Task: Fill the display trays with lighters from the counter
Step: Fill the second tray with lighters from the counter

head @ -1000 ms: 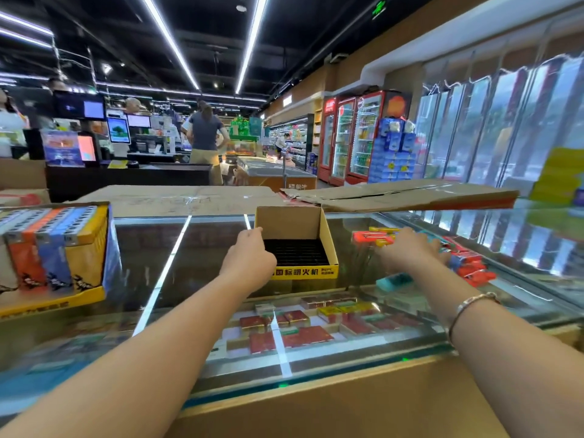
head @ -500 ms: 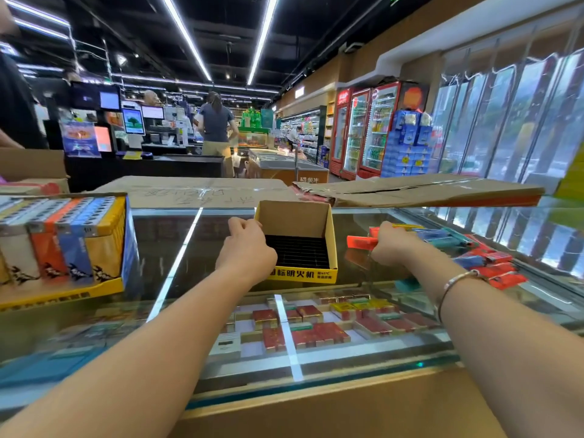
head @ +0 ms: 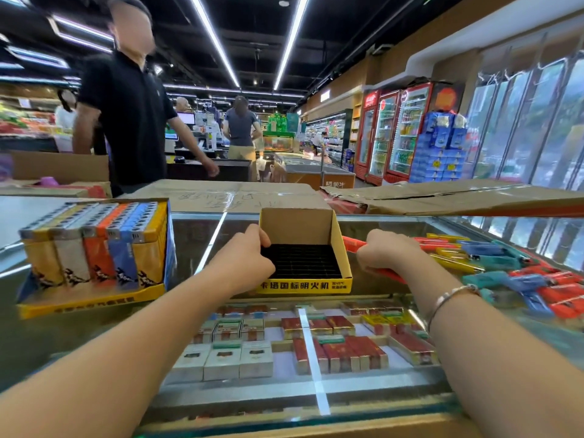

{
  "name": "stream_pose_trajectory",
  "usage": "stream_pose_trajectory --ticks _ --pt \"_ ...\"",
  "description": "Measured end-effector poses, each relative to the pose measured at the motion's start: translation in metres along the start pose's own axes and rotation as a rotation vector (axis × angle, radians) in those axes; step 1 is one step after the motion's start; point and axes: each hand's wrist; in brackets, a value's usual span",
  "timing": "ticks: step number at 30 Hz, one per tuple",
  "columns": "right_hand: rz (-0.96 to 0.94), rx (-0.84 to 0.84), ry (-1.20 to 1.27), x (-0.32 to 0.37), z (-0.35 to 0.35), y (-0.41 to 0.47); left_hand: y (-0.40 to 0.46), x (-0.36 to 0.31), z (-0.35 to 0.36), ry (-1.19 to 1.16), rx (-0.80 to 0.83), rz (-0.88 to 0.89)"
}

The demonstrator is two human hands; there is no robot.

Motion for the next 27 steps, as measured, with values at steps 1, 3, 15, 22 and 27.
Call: stream_pose_trajectory --ticks 1,3,15,22,27 --pt "-0.005 0.013 0.012 0.000 0.000 0.000 0.000 0.001 -0.002 0.000 0.027 -0.002" --pt "-0.025 0.031 0.043 -0.002 -0.002 0.001 -0.001 0.002 -0.007 0.018 0.068 -0.002" --pt "-0.077 -0.021 0.243 -0.019 0.003 0.002 -0.004 -0.004 -0.031 0.004 0.200 0.066" --pt "-0.066 -0.231 0.304 -0.018 -0.001 0.000 -0.009 -0.007 -0.033 -0.124 0.080 0.155" --pt "-0.450 -0.354 0.824 0.005 -0.018 -0.022 -0.009 -0.011 -0.026 -0.150 -0.159 0.372"
Point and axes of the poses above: each hand's wrist, its own y-axis towards the middle knuckle, its own z-axis out of the palm, x = y × z, and after that the axes turned 1 degree about z, right-handed
